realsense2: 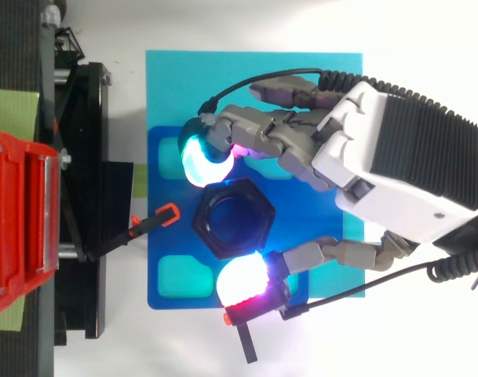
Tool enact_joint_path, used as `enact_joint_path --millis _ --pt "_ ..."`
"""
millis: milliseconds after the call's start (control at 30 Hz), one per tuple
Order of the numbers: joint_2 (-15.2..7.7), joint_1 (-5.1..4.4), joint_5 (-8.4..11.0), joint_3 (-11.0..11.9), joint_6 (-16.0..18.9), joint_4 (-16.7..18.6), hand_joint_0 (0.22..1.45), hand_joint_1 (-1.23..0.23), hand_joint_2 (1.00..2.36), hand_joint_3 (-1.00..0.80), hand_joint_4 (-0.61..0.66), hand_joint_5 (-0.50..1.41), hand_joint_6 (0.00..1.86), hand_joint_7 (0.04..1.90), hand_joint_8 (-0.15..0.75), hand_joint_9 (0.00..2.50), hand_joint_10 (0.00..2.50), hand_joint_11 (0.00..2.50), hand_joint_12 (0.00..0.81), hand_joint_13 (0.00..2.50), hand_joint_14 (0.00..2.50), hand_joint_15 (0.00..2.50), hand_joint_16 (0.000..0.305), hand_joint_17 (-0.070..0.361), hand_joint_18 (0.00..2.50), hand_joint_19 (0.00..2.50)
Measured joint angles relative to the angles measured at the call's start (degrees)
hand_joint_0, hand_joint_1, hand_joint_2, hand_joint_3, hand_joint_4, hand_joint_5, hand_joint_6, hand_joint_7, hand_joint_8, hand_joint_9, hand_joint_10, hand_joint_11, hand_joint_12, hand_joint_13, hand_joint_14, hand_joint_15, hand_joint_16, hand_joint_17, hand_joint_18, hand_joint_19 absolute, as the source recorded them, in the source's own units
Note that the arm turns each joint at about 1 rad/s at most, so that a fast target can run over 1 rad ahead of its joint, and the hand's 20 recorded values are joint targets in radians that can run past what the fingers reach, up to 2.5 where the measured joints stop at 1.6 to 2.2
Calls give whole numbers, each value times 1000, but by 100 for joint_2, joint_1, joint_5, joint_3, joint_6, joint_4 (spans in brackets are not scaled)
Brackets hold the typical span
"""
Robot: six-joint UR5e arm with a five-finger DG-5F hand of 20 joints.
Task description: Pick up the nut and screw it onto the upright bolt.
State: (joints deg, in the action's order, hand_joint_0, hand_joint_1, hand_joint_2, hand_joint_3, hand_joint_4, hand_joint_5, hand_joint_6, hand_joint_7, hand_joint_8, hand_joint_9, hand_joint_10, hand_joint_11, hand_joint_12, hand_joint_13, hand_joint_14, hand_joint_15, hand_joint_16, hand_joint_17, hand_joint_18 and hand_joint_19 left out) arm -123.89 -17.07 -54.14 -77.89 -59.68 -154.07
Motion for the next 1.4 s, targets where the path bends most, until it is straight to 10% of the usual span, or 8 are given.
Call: enact_joint_path --millis 1167,1400 --pt "-11 30 2 -180 1 135 591 -779 1000 -500 262 -145 502 1359 335 750 4 92 404 749 0 29 75 169 442 0" --pt "-11 36 4 -178 0 132 514 -782 1000 -500 294 -173 504 1095 337 708 0 66 427 729 2 30 84 188 427 0"
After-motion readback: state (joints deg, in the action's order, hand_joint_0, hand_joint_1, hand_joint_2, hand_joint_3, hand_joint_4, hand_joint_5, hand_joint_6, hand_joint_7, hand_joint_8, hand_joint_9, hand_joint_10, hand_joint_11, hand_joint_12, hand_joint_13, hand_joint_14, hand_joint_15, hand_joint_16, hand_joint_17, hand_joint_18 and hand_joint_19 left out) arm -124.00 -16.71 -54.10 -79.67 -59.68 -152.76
